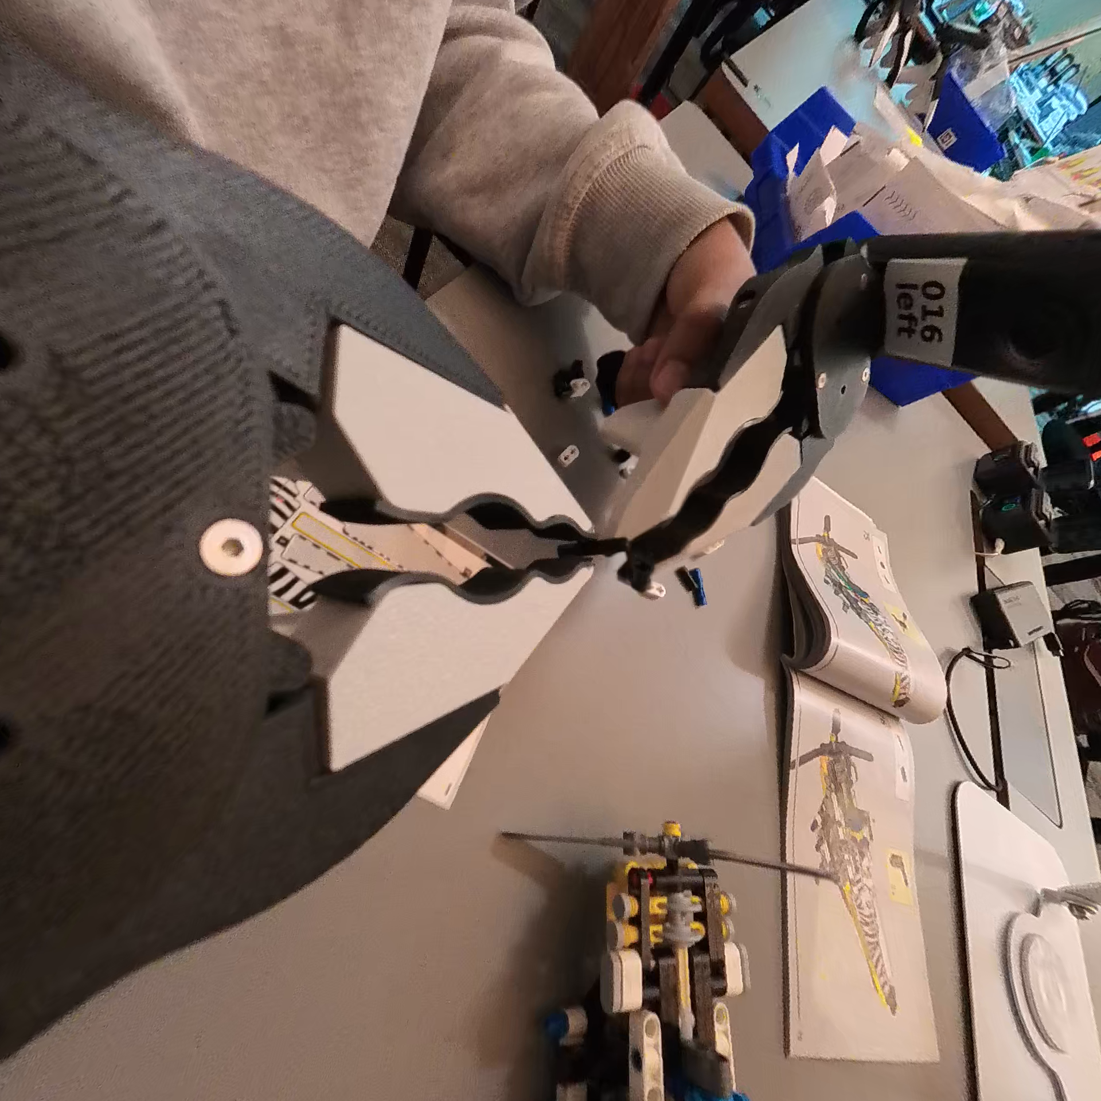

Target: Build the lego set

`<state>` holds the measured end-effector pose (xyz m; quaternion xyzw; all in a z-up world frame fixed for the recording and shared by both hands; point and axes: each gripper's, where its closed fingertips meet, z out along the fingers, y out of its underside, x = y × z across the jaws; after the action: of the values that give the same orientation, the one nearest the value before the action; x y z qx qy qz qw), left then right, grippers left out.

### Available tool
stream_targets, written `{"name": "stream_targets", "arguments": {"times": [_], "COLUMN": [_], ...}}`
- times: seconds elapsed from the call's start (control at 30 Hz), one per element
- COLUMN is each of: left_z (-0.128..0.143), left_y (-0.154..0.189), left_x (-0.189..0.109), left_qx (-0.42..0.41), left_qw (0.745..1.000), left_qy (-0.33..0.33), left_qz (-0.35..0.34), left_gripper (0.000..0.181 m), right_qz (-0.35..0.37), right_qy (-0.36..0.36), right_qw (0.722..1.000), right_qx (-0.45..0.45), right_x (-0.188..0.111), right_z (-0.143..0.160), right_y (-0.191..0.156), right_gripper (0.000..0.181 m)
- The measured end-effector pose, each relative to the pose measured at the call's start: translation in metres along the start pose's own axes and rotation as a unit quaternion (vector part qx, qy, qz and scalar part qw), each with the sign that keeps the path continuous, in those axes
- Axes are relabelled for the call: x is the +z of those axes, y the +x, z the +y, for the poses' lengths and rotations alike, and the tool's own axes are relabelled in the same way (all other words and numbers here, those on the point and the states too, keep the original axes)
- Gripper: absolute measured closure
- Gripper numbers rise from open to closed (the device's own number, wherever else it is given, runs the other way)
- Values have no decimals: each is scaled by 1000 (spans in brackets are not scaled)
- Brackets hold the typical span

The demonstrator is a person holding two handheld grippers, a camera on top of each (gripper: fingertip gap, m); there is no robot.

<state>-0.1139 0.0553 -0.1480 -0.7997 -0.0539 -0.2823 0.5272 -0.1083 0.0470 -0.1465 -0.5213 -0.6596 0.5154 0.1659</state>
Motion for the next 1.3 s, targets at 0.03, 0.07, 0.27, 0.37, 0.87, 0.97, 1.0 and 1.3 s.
{"name": "stream_targets", "arguments": {"times": [0.03,0.07,0.27,0.37,0.87,0.97,1.0,1.3], "left_z": [-6,-13,26,61,103,105,105,102], "left_y": [0,2,-7,-5,5,7,7,2], "left_x": [1,1,5,0,-19,-20,-20,-24], "left_qx": [-9,-24,-72,-57,-44,-53,-52,-34], "left_qw": [1000,999,995,984,958,956,956,956], "left_qy": [19,41,-65,-170,-282,-288,-288,-289], "left_qz": [4,15,10,-4,-5,-2,-4,-40], "left_gripper": [173,173,174,174,173,173,173,169], "right_qz": [4,9,45,39,27,20,20,20], "right_qy": [-1,-2,-13,-18,-37,-34,-33,-27], "right_qw": [1000,1000,998,999,998,999,999,999], "right_qx": [-4,-9,-31,-23,-37,-33,-34,-37], "right_x": [0,-1,-4,-1,10,10,10,5], "right_z": [1,2,8,11,19,19,19,18], "right_y": [1,2,14,14,6,4,4,1], "right_gripper": [179,178,179,179,179,178,178,178]}}
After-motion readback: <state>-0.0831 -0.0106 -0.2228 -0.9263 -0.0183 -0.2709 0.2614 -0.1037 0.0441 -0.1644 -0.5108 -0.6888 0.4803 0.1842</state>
